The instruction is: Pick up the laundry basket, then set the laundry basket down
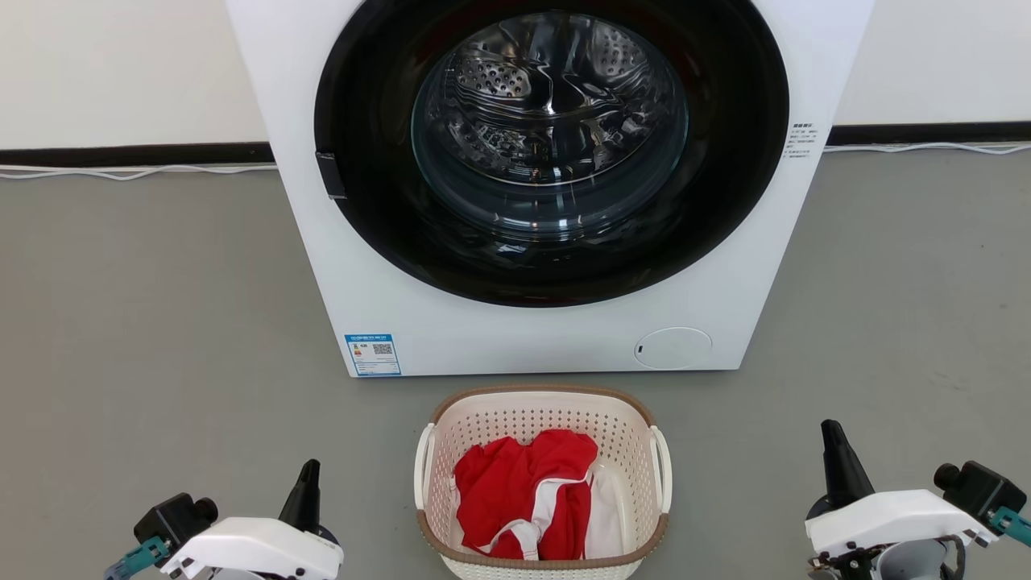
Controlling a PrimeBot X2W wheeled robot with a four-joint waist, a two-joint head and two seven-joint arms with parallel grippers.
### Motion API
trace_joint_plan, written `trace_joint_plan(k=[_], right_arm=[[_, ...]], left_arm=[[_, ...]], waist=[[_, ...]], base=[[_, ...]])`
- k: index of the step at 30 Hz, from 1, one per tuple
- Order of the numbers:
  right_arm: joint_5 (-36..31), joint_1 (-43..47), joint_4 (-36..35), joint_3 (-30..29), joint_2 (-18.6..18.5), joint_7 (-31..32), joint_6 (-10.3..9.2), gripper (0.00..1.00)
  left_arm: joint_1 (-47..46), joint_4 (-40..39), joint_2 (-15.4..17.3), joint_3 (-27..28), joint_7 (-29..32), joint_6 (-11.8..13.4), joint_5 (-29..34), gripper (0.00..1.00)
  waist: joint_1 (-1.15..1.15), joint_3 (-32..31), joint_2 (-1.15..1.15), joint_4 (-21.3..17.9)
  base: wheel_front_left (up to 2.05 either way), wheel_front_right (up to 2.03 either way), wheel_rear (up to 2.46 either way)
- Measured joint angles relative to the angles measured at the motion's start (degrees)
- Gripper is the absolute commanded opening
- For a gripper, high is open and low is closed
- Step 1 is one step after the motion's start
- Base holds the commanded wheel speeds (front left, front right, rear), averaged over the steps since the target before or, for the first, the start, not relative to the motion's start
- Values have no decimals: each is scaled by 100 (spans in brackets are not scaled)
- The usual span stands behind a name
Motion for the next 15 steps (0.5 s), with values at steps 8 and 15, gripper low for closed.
trace_joint_plan(k=[8,15], right_arm=[[564,4,-111,-19,0,147,0,0],[1085,80,-235,-33,0,248,-1,0]], left_arm=[[0,-90,-31,140,110,-85,-398,0],[0,-178,-60,256,242,-164,-747,0]], waist=[[0,21,0,-8],[0,39,0,-16]], base=[[0,0,0],[0,0,0]])
